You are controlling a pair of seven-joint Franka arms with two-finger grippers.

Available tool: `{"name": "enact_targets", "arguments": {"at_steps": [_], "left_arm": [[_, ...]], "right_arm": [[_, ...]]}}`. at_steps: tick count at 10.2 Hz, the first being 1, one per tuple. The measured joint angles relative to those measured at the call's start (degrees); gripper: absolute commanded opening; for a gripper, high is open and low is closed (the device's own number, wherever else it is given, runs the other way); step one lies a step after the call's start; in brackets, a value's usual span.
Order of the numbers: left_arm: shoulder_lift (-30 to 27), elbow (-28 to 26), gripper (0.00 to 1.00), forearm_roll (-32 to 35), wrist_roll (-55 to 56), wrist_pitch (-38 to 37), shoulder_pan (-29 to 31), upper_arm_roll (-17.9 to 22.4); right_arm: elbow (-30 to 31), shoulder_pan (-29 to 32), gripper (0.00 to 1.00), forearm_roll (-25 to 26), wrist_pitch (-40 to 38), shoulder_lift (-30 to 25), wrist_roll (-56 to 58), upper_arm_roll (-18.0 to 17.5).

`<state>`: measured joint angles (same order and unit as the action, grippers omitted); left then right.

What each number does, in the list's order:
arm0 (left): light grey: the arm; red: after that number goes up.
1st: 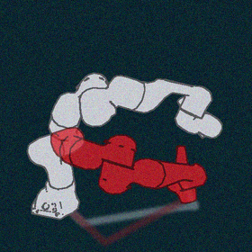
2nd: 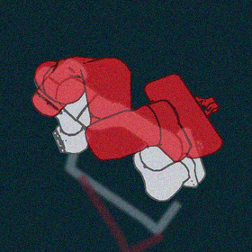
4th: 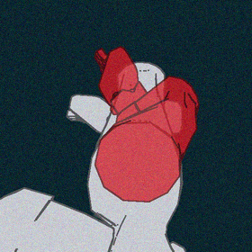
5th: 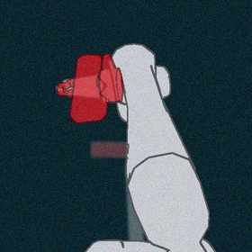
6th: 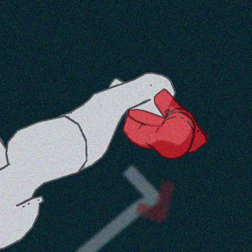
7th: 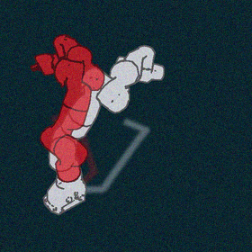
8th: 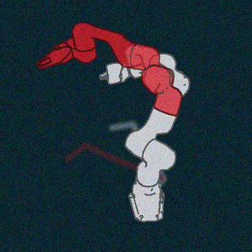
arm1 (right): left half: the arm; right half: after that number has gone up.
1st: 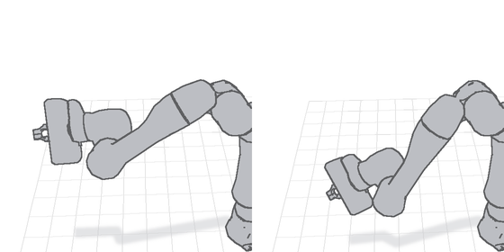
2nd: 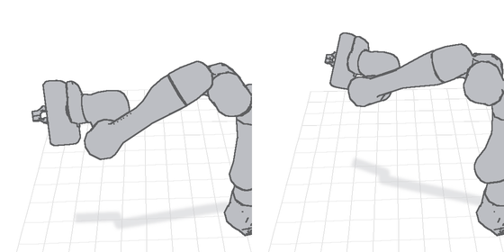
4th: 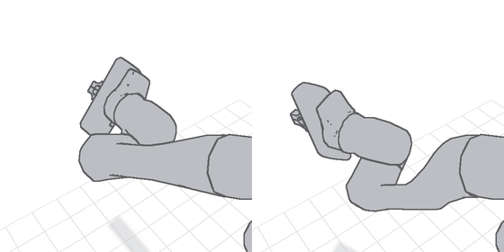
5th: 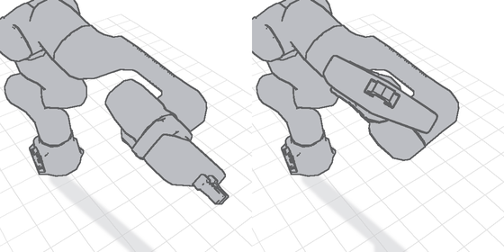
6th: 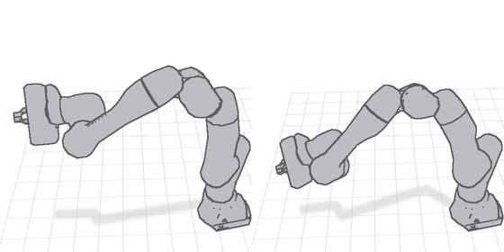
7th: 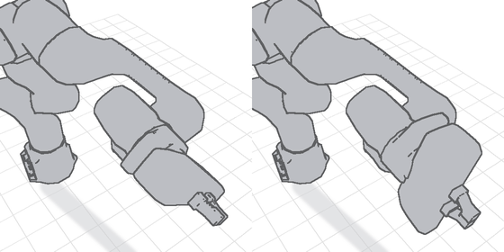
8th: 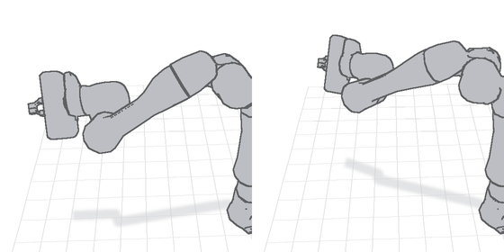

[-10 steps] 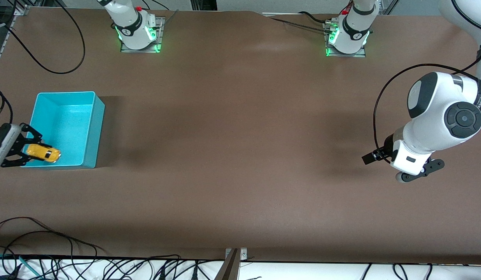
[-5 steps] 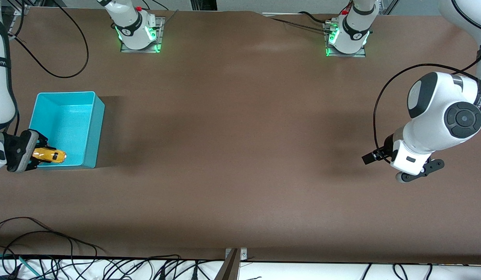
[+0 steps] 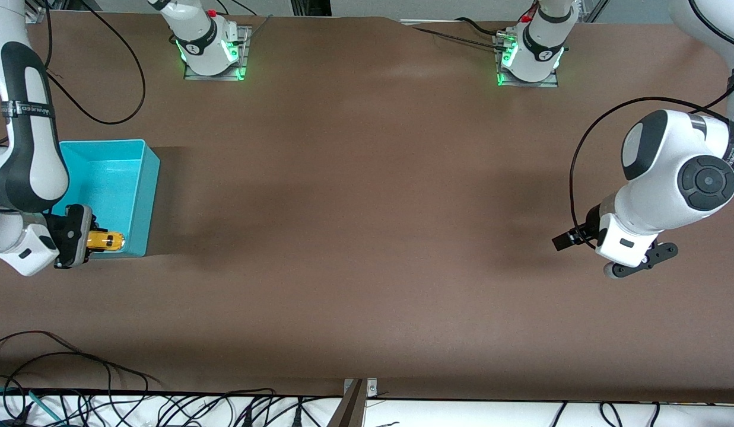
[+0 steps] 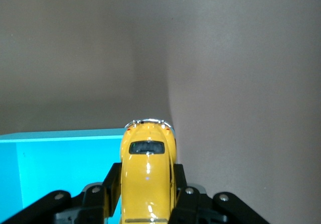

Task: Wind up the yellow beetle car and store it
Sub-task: 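Carry the held yellow car with the right gripper over the cyan box, then lower the yellow car into the cyan box with the right gripper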

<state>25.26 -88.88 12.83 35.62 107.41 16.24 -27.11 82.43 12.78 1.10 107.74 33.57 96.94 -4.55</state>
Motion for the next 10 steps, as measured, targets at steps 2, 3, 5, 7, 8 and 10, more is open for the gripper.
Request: {"name": "enact_targets", "arguments": {"at_steps": [2, 3, 5, 7, 8, 10], "left_arm": [[0.00, 0.00, 1.00, 0.00, 0.00, 0.00, -0.02, 0.00], [0.00, 0.00, 1.00, 0.00, 0.00, -0.01, -0.02, 0.00], [0.00, 0.00, 1.00, 0.00, 0.00, -0.06, -0.02, 0.00], [0.00, 0.00, 1.00, 0.00, 0.00, -0.07, -0.02, 0.00], [0.00, 0.00, 1.00, 0.00, 0.00, -0.10, -0.02, 0.00], [0.00, 0.00, 1.00, 0.00, 0.00, -0.15, -0.03, -0.02]], "right_arm": [[-0.12, -0.04, 0.00, 0.00, -0.27, -0.54, 1.73, 0.04], [0.36, -0.18, 0.00, 0.00, -0.79, -1.33, 2.08, 0.04], [2.37, -0.41, 0.00, 0.00, -1.89, -3.66, 2.64, 0.03], [3.50, -0.93, 0.00, 0.00, -2.32, -5.06, 3.11, 0.38], [5.14, -2.54, 0.00, 0.00, -2.33, -6.66, 3.11, 1.64], [11.89, -6.02, 0.00, 0.00, -0.75, -12.28, 3.06, 4.08]]}}
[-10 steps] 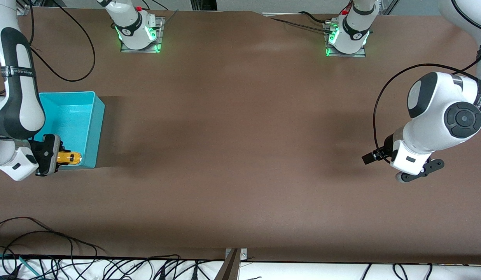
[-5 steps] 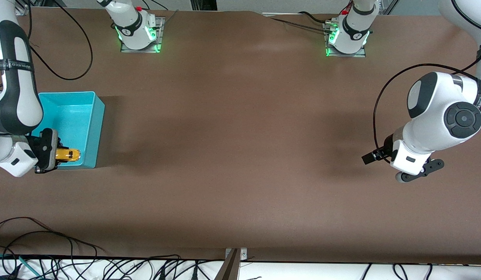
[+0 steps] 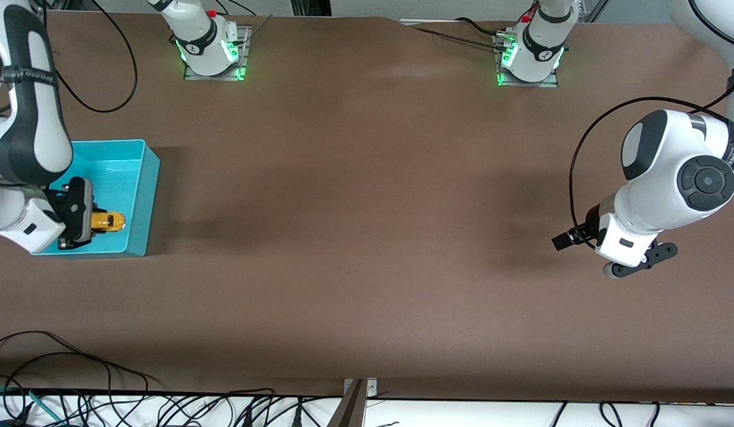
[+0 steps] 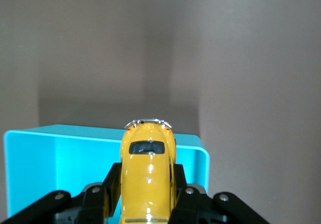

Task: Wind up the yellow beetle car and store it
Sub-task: 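Lower the yellow car into the cyan box with the right gripper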

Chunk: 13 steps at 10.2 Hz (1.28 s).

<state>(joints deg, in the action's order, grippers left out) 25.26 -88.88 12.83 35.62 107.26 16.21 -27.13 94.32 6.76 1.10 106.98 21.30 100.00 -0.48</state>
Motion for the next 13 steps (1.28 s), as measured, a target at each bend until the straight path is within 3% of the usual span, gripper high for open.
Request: {"name": "enact_targets", "arguments": {"at_steps": [3, 5, 8, 13], "left_arm": [[0.00, 0.00, 1.00, 0.00, 0.00, -0.01, 0.00, -0.01], [0.00, 0.00, 1.00, 0.00, 0.00, -0.01, -0.04, -0.02], [0.00, 0.00, 1.00, 0.00, 0.00, -0.01, -0.24, -0.04], [0.00, 0.00, 1.00, 0.00, 0.00, -0.02, -0.31, -0.04]], "right_arm": [[15.27, -0.38, 0.00, 0.00, 11.46, -7.30, 3.99, 1.81], [21.68, 0.57, 0.00, -0.31, 17.72, -8.44, 13.47, 4.12], [26.39, 3.74, 0.00, -3.28, 19.79, -8.47, 28.64, 7.28], [35.30, 6.46, 0.00, -5.90, 23.15, -8.26, 36.47, 8.90]]}}
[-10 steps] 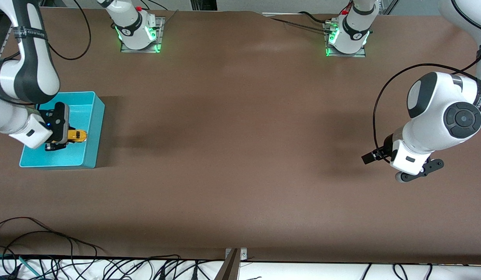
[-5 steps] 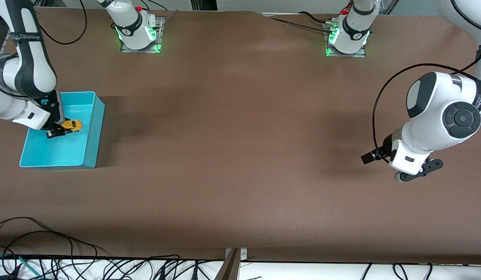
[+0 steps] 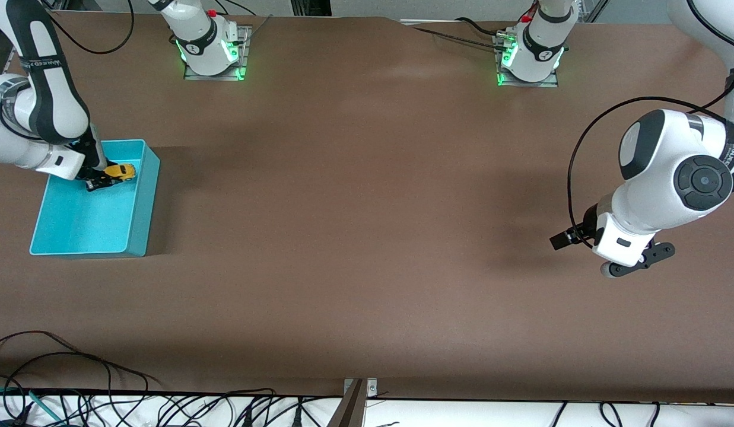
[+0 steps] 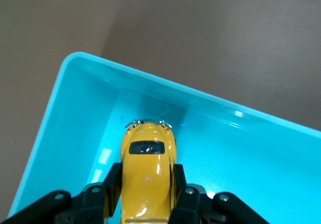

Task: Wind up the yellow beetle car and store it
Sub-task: 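Lower the yellow car into the cyan box with the right gripper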

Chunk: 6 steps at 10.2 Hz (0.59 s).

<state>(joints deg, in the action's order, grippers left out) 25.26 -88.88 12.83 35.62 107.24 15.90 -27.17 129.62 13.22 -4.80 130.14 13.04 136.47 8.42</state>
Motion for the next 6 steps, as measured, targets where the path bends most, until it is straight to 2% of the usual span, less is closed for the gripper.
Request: {"name": "enact_targets", "arguments": {"at_steps": [6], "left_arm": [[0.00, 0.00, 1.00, 0.00, 0.00, 0.00, -0.01, 0.00]], "right_arm": [[0.75, 3.48, 0.00, -0.03, 4.44, 2.92, 2.97, 0.04]]}}
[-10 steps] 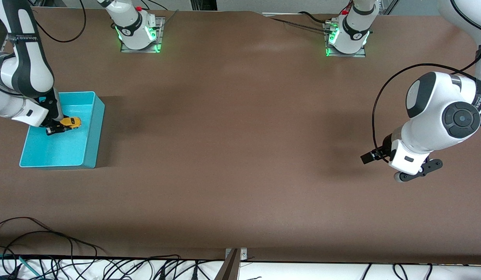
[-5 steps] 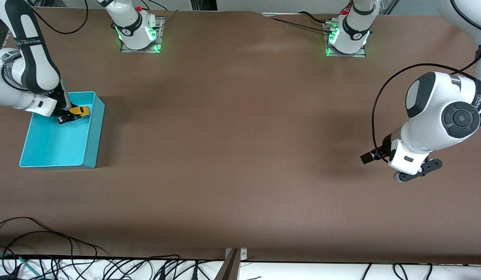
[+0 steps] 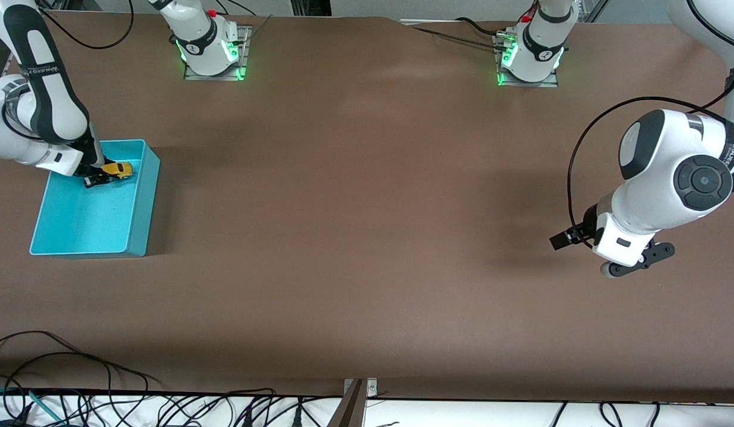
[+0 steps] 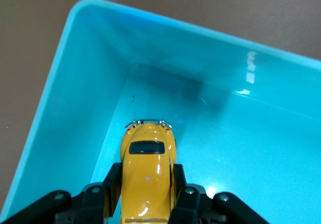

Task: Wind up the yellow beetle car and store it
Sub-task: 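Lower the yellow car into the cyan box with the right gripper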

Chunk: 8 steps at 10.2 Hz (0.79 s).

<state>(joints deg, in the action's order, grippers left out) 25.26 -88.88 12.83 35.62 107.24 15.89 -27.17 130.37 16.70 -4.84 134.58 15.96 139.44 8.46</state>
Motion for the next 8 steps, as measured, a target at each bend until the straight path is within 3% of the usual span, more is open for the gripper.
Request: {"name": "enact_targets", "arguments": {"at_steps": [1, 2, 3, 8], "left_arm": [[0.00, 0.00, 1.00, 0.00, 0.00, 0.00, 0.00, 0.00], [0.00, 0.00, 1.00, 0.00, 0.00, 0.00, 0.00, 0.00], [0.00, 0.00, 1.00, 0.00, 0.00, 0.00, 0.00, 0.00], [0.00, 0.00, 1.00, 0.00, 0.00, 0.00, 0.00, 0.00]], "right_arm": [[0.00, 0.26, 0.00, -0.01, 0.21, 0.67, 0.13, 0.00], [0.01, 0.45, 0.24, -0.02, 0.44, 1.36, 0.22, 0.00], [0.01, 0.66, 0.99, -0.37, 0.65, 1.91, 0.28, 0.00], [-2.13, 1.13, 1.00, -4.03, -3.73, 0.95, -2.22, -0.41]]}}
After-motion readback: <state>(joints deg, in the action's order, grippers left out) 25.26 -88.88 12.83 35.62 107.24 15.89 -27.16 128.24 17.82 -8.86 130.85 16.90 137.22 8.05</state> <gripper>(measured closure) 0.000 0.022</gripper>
